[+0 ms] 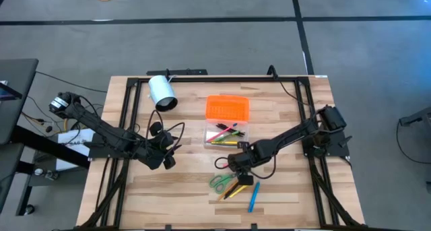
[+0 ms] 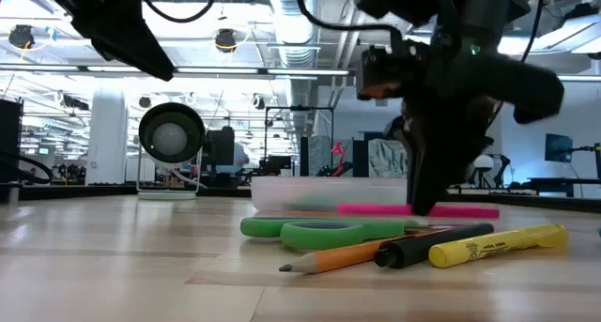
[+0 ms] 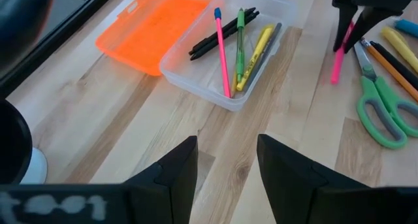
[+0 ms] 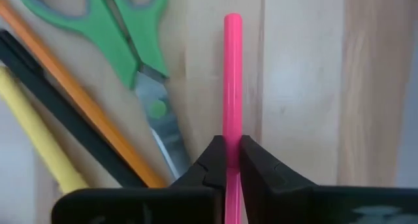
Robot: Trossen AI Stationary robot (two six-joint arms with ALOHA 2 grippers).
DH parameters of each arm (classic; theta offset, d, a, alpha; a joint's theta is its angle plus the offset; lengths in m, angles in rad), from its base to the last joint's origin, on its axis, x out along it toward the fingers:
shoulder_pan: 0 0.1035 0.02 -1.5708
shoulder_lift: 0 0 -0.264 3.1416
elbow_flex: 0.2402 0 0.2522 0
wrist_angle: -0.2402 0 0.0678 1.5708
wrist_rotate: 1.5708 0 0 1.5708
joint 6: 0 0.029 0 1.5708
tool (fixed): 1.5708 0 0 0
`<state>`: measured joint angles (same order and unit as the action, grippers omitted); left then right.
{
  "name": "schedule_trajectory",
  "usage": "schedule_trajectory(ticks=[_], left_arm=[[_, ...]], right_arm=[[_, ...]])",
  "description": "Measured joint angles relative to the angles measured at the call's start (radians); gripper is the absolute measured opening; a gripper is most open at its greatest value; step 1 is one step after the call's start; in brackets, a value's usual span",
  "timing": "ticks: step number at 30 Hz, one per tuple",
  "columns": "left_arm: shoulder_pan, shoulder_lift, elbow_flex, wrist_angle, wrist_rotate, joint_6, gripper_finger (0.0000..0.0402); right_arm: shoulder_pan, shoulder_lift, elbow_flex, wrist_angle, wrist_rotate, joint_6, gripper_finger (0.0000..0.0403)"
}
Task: Pick & place school supplies into a supply box
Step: Put the pink pen into the orange supply box
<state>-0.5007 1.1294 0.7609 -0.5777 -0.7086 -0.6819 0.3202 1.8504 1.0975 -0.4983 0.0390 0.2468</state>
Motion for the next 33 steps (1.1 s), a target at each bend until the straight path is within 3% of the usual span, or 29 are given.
schedule_trajectory(ticks=[12,21,33], left_arm=[[0.0,0.0,0.0,-0.01,-0.005,0.015,0.0148],[0.0,0.0,0.0,-0.01,-0.07,0.035,0.0148],[0.001,0.0,0.0,-0.007,-0.082,-0.01,0.0148]], right_arm=[[-0.022,-0.123,0.027,-0.026,0.018,-0.008,0.0009],[-0.142,-0.235,0.028,-0.033,0.105,-0.087,0.0009],[-0.321,-0.133,0.027,0.012,0.059,-0.255,0.0012]])
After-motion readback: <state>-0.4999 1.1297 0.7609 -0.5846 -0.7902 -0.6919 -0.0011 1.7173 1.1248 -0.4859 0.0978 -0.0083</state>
